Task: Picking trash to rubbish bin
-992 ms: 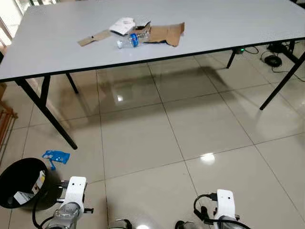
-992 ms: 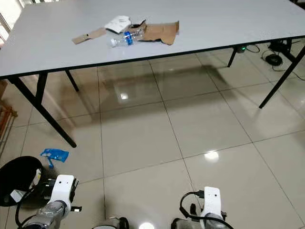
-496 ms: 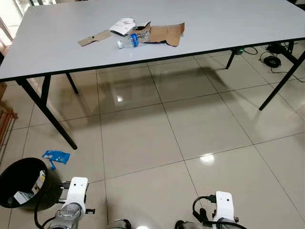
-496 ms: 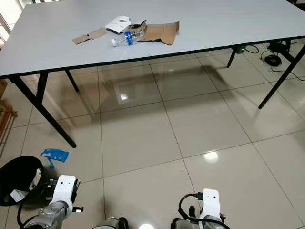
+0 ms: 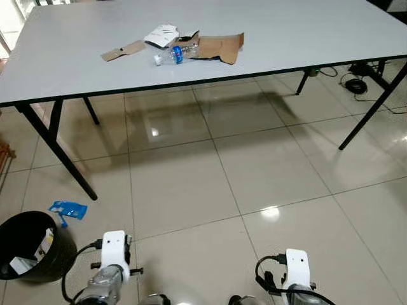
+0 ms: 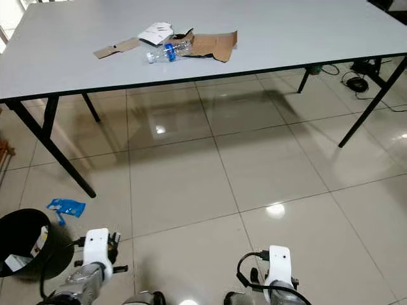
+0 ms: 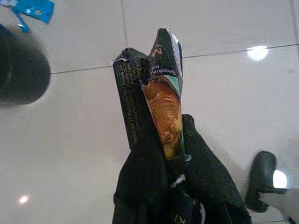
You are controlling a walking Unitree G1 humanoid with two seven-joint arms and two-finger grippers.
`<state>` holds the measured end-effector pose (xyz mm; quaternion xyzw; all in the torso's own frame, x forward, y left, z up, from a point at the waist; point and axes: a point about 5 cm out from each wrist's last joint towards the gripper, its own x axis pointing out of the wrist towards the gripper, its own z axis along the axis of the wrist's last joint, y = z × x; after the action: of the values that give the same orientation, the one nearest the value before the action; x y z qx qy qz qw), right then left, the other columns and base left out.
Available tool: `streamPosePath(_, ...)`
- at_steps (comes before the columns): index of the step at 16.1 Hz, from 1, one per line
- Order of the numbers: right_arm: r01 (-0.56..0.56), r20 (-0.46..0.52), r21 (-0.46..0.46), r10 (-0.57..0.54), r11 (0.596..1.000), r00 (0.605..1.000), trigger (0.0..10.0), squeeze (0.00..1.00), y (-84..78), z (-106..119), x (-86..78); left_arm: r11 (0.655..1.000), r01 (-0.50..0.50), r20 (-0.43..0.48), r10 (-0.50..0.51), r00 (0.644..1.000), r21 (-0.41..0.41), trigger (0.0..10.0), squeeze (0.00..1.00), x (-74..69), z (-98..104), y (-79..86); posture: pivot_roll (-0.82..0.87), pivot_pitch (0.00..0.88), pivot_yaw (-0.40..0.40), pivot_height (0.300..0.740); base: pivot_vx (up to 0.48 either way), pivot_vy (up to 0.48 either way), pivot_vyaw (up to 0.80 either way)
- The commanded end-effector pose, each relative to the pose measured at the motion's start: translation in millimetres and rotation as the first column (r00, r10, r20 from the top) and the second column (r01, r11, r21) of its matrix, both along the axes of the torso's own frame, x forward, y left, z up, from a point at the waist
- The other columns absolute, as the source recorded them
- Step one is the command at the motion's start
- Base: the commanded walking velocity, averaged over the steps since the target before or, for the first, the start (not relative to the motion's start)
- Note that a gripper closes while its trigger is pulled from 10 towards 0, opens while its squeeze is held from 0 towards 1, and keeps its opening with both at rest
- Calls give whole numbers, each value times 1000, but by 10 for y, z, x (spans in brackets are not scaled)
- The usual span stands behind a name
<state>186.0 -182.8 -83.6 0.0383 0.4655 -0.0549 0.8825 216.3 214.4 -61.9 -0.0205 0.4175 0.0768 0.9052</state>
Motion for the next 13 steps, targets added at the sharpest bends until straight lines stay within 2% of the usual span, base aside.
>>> streamPosePath(1, 16, 0, 15, -16, 1000, 1000, 10000, 0, 39, -4, 3, 1000, -2, -30, 1, 1000, -19, 10000, 0, -72, -50, -24, -50, 106, -29, 740, 0, 0, 0)
streamPosePath(2, 3, 3, 30, -3, 1000, 1000, 10000, 0, 116, -1, 24, 1000, 2, -39, -3, 999, -28, 10000, 0, -93, -66, -40, -43, 102, -31, 740, 0, 0, 0)
streamPosePath(5, -31, -1, 42, 31, 999, 1000, 10000, 0, 213, -8, 24, 999, 51, -65, -51, 997, -12, 10000, 0, -161, -101, -32, -39, 96, -34, 740, 0, 0, 0)
streamPosePath(13, -72, -38, 41, 73, 997, 997, 10000, 0, 240, -65, -93, 995, 88, -71, -91, 993, -50, 10000, 0, -162, -117, -124, -42, 82, -35, 740, 0, 0, 0)
